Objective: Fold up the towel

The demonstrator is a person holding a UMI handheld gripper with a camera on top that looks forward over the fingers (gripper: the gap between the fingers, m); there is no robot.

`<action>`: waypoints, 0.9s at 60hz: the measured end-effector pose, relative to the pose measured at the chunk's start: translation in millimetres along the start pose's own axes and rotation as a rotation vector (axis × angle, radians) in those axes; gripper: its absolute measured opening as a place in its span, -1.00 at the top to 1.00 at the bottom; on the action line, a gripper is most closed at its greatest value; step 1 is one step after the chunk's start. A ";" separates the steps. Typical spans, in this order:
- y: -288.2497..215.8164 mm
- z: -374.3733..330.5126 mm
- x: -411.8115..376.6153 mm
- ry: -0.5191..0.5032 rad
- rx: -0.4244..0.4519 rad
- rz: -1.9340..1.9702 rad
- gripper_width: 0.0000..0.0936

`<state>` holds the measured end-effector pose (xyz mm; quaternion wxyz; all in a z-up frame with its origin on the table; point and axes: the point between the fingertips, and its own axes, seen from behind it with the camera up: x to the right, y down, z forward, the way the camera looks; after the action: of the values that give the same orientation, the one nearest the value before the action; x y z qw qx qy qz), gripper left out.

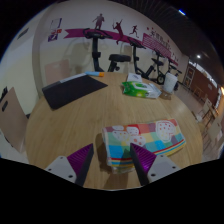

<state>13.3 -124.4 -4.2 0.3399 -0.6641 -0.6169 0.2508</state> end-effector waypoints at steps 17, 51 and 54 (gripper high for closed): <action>-8.2 17.2 2.3 0.010 0.003 -0.060 0.94; -90.7 -18.2 143.0 -0.080 0.005 0.272 0.94; -82.3 -7.8 160.9 -0.060 -0.006 0.275 0.94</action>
<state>-16.0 34.4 77.4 0.2814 -0.7355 -0.5309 0.3129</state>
